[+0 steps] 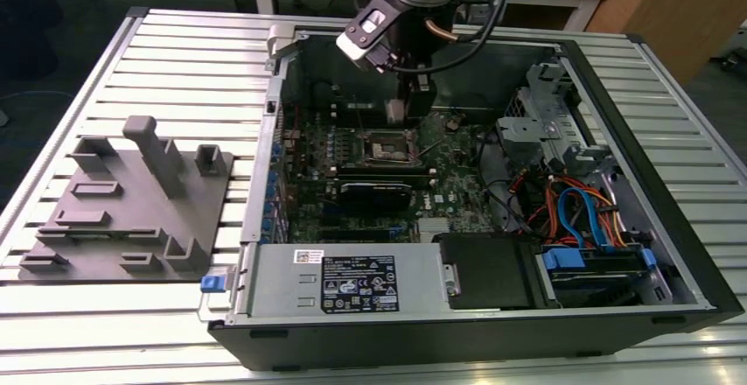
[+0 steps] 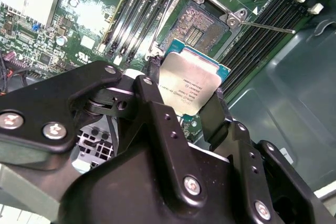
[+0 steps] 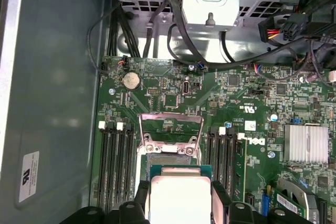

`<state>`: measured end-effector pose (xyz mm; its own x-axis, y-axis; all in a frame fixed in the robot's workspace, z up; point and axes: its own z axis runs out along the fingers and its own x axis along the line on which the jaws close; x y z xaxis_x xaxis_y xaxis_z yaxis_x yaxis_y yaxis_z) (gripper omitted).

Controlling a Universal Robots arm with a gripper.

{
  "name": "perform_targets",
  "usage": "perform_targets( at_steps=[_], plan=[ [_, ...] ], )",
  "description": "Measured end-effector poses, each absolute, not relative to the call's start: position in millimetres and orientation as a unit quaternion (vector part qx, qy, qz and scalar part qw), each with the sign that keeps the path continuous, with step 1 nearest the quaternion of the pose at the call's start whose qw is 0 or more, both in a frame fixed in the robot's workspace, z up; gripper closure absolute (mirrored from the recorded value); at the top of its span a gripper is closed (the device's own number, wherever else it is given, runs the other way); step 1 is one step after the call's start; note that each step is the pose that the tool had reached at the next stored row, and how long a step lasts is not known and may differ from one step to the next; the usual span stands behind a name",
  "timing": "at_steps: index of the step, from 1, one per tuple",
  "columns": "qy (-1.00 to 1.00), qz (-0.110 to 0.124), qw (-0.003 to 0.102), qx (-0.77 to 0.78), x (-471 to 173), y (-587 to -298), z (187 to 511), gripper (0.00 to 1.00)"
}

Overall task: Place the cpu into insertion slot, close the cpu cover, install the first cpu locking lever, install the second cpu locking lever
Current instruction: 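Place the cpu into insertion slot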

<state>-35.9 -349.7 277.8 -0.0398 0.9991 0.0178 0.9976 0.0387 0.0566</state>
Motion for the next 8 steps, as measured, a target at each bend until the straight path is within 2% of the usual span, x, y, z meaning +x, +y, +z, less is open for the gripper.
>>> perform_targets(
  at_steps=[8],
  plan=[
    [0.721,0.027,0.013,0.693,-36.8,-349.7,263.3,0.46]
  ],
)
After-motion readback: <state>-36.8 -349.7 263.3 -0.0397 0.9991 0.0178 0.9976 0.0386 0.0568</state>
